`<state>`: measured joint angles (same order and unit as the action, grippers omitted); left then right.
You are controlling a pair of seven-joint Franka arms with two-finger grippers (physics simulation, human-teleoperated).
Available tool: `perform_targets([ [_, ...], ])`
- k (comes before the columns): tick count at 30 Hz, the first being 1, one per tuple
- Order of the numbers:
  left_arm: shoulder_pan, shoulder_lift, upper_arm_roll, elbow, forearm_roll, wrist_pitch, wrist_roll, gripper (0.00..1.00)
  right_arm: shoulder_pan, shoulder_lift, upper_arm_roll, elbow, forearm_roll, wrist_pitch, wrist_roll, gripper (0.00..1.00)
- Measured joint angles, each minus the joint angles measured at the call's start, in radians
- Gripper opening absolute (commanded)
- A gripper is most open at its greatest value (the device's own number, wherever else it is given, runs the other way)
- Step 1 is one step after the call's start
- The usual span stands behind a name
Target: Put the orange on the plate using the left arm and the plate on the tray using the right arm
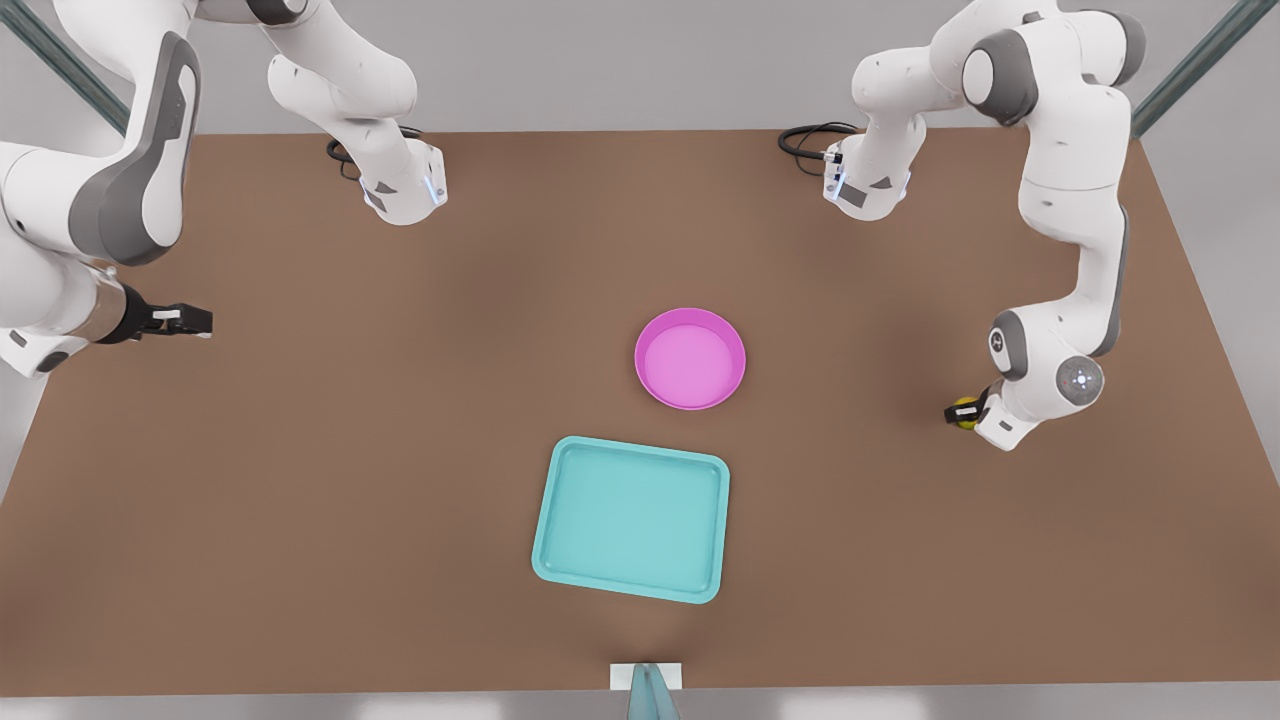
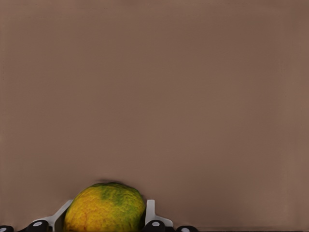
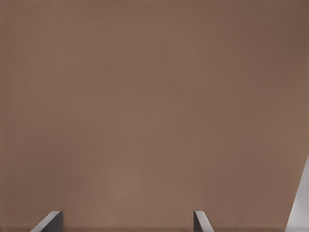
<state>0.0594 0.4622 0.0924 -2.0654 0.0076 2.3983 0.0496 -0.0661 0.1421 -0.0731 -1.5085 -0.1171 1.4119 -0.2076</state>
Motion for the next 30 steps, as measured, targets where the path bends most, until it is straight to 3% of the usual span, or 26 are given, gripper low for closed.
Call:
perform_targets([
  [4,-0.288,-0.115,-0.064,0.07,0.0,-0.137,-0.068,0.68,-0.001,0.0,0.0,0.001,0.0,0.0,-0.001,1.0],
  [7,-0.629,-0.013,-0.078,0.251,-0.038,-0.226,-0.185,0.68,-0.002,0.001,0.0,0.003,0.0,0.0,-0.001,1.0],
  [9,-0.748,0.063,-0.081,0.323,-0.067,-0.264,-0.268,0.69,-0.003,0.002,0.0,0.002,0.0,0.0,-0.002,1.0],
  [13,-0.8,0.119,-0.083,0.309,-0.092,-0.299,-0.409,0.7,-0.003,0.004,0.0,0.002,0.0,0.001,-0.002,1.0],
  [14,-0.803,0.124,-0.085,0.304,-0.096,-0.304,-0.439,1.0,-0.003,0.004,0.0,0.002,0.0,0.001,-0.002,1.0],
  [17,-0.803,0.127,-0.087,0.289,-0.1,-0.316,-0.52,1.0,-0.003,0.006,0.0,0.003,0.0,0.002,-0.003,1.0],
  [19,-0.803,0.049,-0.078,0.288,-0.102,-0.359,-0.566,1.0,-0.001,0.011,0.001,0.002,0.001,-0.001,-0.003,1.0],
  [20,-0.803,-0.048,-0.04,0.318,-0.106,-0.42,-0.586,1.0,0.003,0.03,0.002,0.006,0.01,-0.012,-0.003,1.0],
  [22,-0.805,-0.226,0.151,0.437,-0.112,-0.591,-0.598,1.0,0.04,0.099,0.004,0.002,0.073,-0.044,-0.003,1.0],
  [25,-0.762,-0.276,0.43,0.632,-0.113,-0.813,-0.547,1.0,0.153,0.147,0.006,-0.125,0.202,0.011,0.015,1.0],
  [26,-0.662,-0.287,0.379,0.652,-0.11,-0.868,-0.523,1.0,0.179,0.134,0.008,-0.223,0.255,0.07,0.022,1.0],
  [28,-0.31,-0.323,0.017,0.655,-0.062,-0.929,-0.477,1.0,0.237,0.124,0.03,-0.365,0.358,0.208,0.044,1.0],
  [30,-0.171,-0.332,-0.118,0.662,-0.03,-0.962,-0.435,1.0,0.329,0.14,0.04,-0.448,0.439,0.359,0.075,1.0],
])
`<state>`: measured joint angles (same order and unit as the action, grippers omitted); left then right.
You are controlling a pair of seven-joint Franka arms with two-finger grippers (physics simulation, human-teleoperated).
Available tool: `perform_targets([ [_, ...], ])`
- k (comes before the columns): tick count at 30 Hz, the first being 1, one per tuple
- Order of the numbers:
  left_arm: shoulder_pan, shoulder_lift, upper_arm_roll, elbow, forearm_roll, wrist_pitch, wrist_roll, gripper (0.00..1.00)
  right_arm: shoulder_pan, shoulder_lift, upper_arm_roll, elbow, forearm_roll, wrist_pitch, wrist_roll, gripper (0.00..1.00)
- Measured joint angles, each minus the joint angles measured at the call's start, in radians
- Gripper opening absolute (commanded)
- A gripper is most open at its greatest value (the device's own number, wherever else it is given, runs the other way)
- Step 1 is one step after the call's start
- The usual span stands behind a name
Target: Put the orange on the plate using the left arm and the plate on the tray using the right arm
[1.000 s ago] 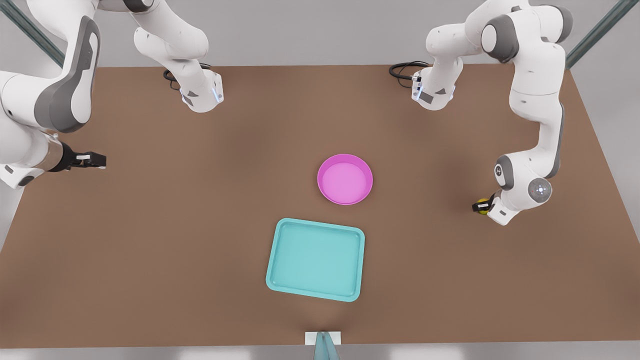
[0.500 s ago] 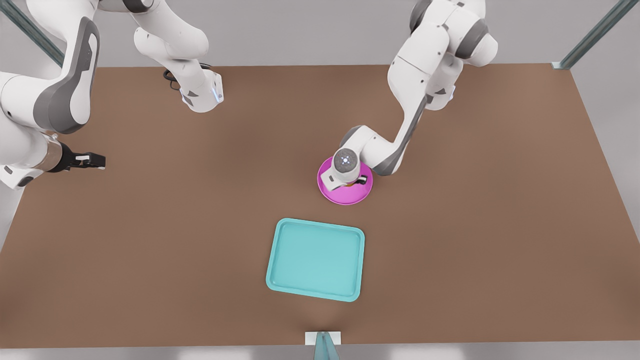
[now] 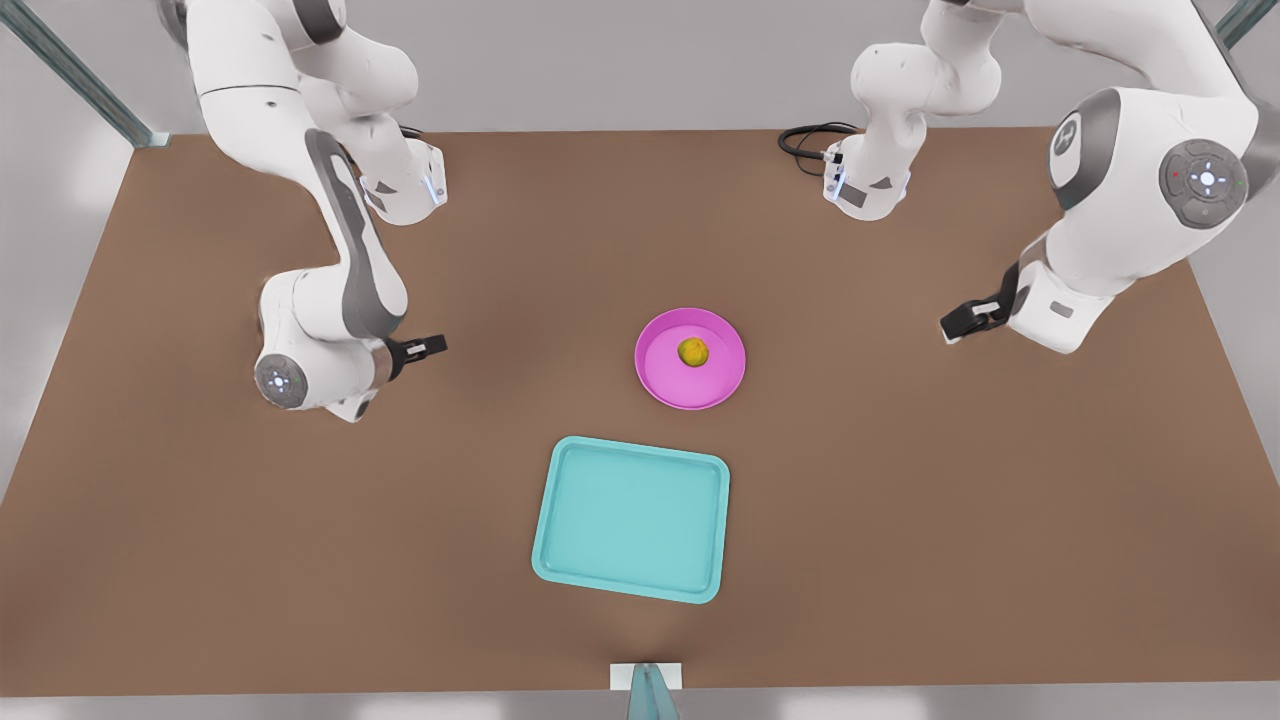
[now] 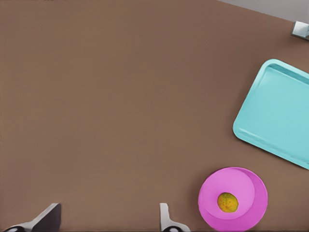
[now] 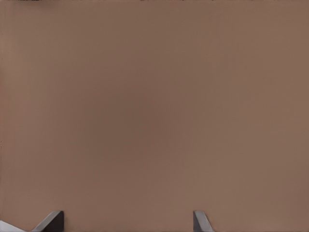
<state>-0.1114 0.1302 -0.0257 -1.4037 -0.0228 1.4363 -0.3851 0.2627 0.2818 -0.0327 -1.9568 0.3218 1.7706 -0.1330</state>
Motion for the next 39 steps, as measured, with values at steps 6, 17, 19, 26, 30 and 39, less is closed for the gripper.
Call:
perform_targets([
  [6,0.059,0.0,-0.023,0.003,0.029,-0.061,0.106,1.0,0.227,0.121,0.004,-0.062,0.228,0.42,0.082,1.0],
  [17,0.053,0.001,-0.023,-0.001,0.037,-0.096,0.231,1.0,0.518,0.223,0.01,-0.027,0.394,0.843,0.188,1.0],
  [19,0.054,0.001,-0.023,0.0,0.039,-0.097,0.246,1.0,0.524,0.245,0.026,-0.023,0.402,0.883,0.202,1.0],
  [26,0.054,0.002,-0.023,-0.001,0.041,-0.098,0.288,1.0,0.56,0.291,0.047,-0.002,0.421,0.969,0.24,1.0],
  [30,0.053,0.003,-0.023,-0.001,0.042,-0.101,0.306,1.0,0.585,0.322,0.049,0.017,0.425,0.989,0.256,1.0],
  [39,0.053,0.011,-0.022,0.009,0.044,-0.113,0.331,1.0,0.611,0.354,0.051,0.024,0.43,1.014,0.28,0.74],
])
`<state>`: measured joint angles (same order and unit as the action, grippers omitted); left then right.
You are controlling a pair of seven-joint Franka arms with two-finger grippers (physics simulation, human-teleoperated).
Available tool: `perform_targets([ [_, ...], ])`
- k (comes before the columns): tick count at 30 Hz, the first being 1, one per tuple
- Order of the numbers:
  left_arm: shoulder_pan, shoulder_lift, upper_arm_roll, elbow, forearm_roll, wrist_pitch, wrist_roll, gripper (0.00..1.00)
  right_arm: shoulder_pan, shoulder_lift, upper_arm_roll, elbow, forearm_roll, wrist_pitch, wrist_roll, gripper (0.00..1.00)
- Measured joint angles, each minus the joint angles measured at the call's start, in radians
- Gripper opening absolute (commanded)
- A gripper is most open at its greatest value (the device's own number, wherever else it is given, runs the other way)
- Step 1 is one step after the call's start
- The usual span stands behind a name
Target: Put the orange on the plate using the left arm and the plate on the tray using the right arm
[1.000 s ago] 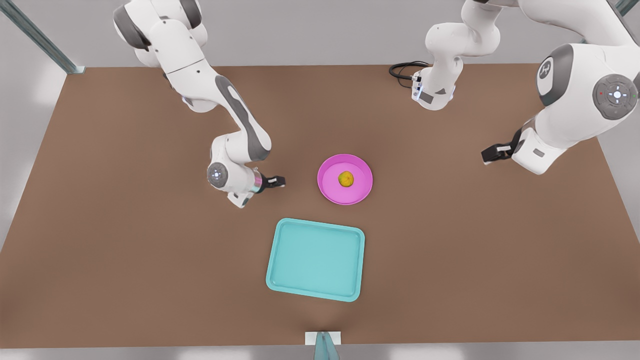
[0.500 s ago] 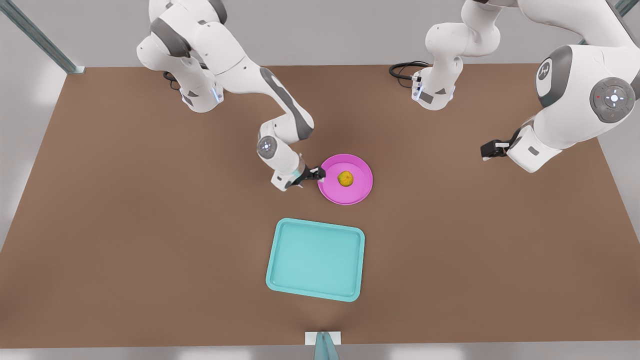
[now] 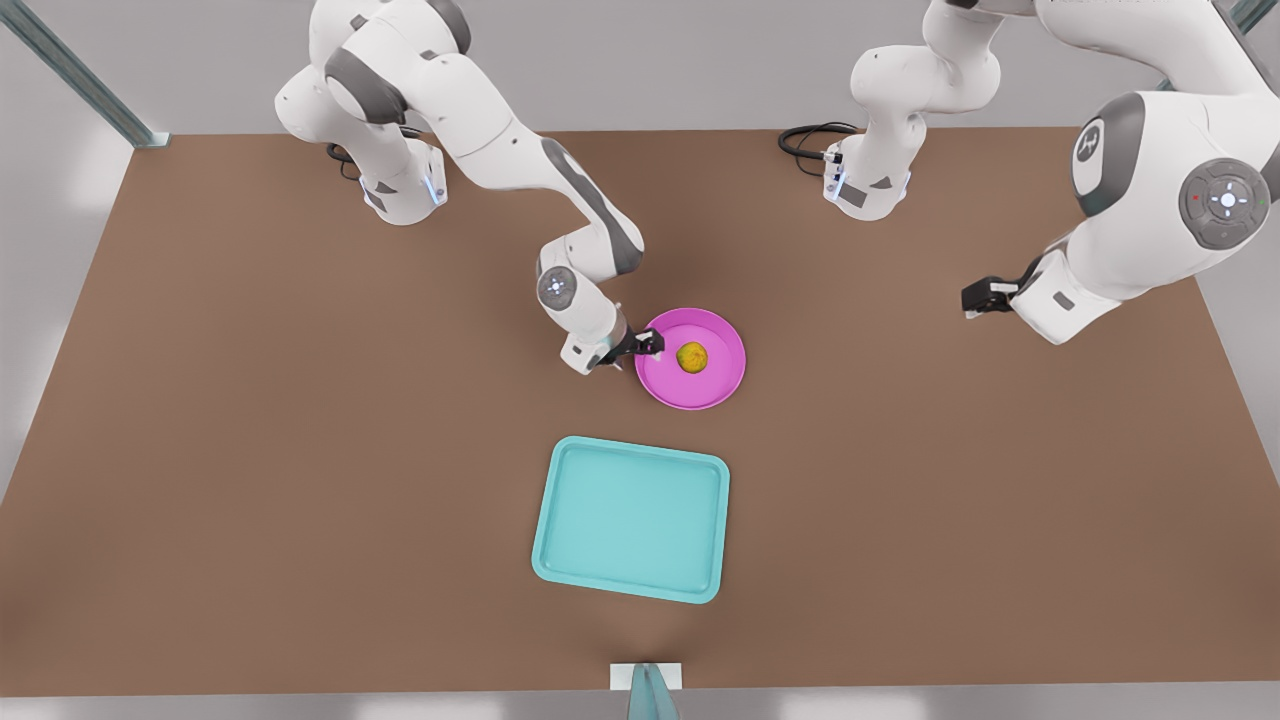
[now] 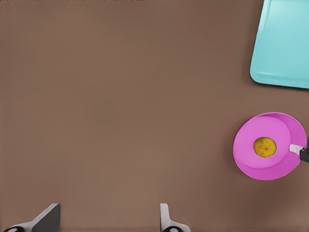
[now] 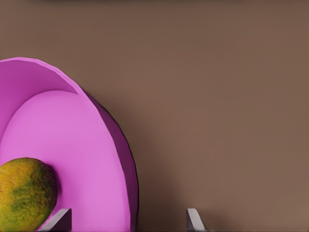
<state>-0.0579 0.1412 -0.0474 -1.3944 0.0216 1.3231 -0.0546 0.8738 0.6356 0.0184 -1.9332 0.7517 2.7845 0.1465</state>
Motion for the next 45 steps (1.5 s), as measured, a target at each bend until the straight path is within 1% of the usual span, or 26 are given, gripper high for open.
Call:
perform_targets([
  [3,0.0,0.004,-0.001,0.001,0.0,0.0,0.006,1.0,0.001,0.001,0.001,-0.001,0.0,0.004,0.005,0.62],
  [6,-0.002,0.004,-0.001,0.001,0.0,0.0,0.01,1.0,0.0,0.002,0.002,-0.001,0.0,0.005,0.009,0.38],
  [10,-0.001,0.005,-0.001,0.001,-0.002,0.0,0.016,1.0,-0.001,0.002,0.002,0.0,0.0,0.006,0.013,0.22],
  [16,0.0,0.004,-0.001,0.001,-0.002,-0.002,0.022,1.0,-0.002,-0.01,0.002,0.004,0.001,0.008,0.013,0.21],
  [20,-0.001,0.004,-0.001,0.001,-0.001,-0.003,0.025,1.0,-0.015,-0.051,0.002,0.006,0.003,0.008,0.013,0.21],
  [23,0.0,0.005,-0.001,0.001,-0.003,-0.003,0.027,1.0,-0.059,-0.08,0.002,0.02,0.004,0.006,0.014,0.21],
  [26,0.0,0.01,-0.001,0.001,-0.004,-0.003,0.029,1.0,-0.136,-0.078,0.002,0.075,0.006,0.001,0.016,0.21],
  [30,-0.001,0.012,-0.001,0.001,-0.005,-0.003,0.031,1.0,-0.264,-0.037,0.0,0.191,0.009,-0.023,0.016,0.21],
  [34,0.0,0.012,-0.001,0.001,-0.004,-0.005,0.032,1.0,-0.354,0.044,-0.001,0.324,0.008,-0.07,0.015,0.21],
  [37,0.0,0.011,-0.001,0.002,-0.002,-0.005,0.032,1.0,-0.388,0.095,-0.001,0.384,0.004,-0.1,0.013,0.21],
  [42,0.0,0.012,-0.001,0.003,0.0,-0.005,0.034,1.0,-0.398,0.118,-0.001,0.4,0.002,-0.131,0.01,0.21],
  [43,0.0,0.012,-0.001,0.003,0.001,-0.005,0.034,1.0,-0.397,0.119,0.0,0.4,0.001,-0.135,0.009,0.38],
  [44,0.0,0.012,-0.001,0.003,0.001,-0.005,0.034,1.0,-0.397,0.12,0.0,0.4,0.001,-0.138,0.01,1.0],
  [45,0.0,0.012,-0.001,0.003,0.001,-0.005,0.034,1.0,-0.397,0.121,0.0,0.399,0.001,-0.141,0.01,1.0],
])
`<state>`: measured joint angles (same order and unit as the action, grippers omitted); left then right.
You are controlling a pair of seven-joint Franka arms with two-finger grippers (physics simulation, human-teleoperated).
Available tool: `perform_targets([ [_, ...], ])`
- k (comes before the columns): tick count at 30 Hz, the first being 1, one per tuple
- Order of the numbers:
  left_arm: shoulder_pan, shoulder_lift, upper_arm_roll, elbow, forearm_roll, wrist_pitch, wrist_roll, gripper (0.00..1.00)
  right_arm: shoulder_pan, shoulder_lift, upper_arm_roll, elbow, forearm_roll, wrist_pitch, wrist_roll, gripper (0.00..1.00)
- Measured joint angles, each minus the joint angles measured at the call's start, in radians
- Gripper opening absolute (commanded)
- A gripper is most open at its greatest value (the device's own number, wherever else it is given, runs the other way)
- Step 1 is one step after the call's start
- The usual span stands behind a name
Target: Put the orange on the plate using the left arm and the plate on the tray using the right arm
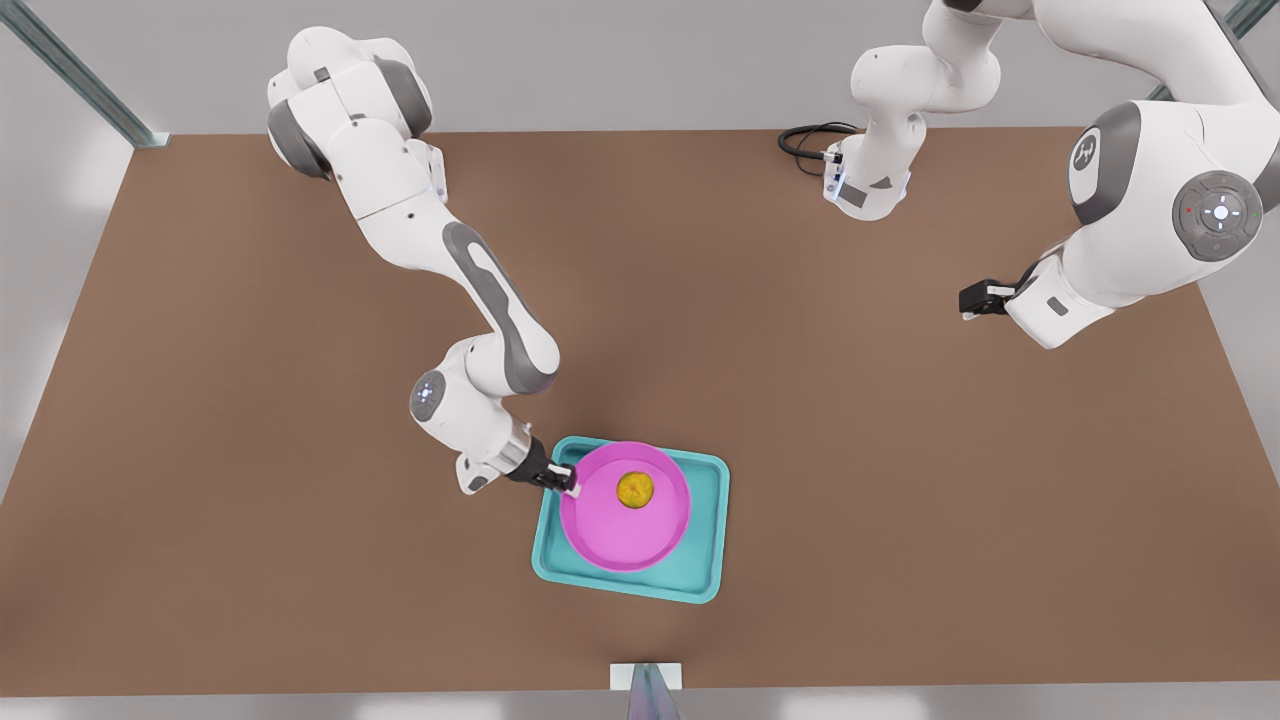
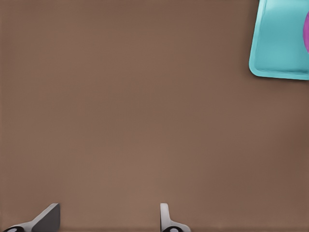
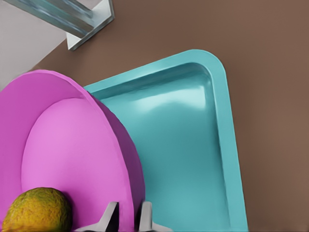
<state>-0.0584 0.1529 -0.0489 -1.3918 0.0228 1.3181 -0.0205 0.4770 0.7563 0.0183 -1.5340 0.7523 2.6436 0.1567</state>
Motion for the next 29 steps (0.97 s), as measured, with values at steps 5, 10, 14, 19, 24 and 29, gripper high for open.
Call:
perform_targets([
  [5,0.0,-0.001,0.0,0.0,0.001,0.001,0.001,1.0,0.002,0.0,0.0,-0.003,0.0,-0.009,0.002,1.0],
  [10,0.0,0.0,0.0,0.0,0.001,0.001,0.001,1.0,-0.079,-0.043,-0.028,0.034,-0.016,-0.143,0.005,1.0],
  [14,0.0,0.0,0.0,0.0,0.001,0.001,0.002,1.0,-0.317,-0.085,-0.157,0.306,-0.16,-0.683,0.004,1.0],
  [19,0.002,0.001,0.001,0.005,0.001,0.001,0.004,1.0,-0.399,-0.258,-0.164,0.581,-0.573,-1.196,-0.013,1.0],
  [24,0.002,0.002,0.002,0.008,0.002,0.0,0.006,1.0,-0.412,-0.558,-0.128,0.31,-0.731,-1.391,-0.034,1.0],
  [29,0.002,0.002,0.002,0.008,0.001,0.001,0.007,1.0,-0.424,-0.636,-0.113,0.205,-0.772,-1.426,-0.05,1.0],
])
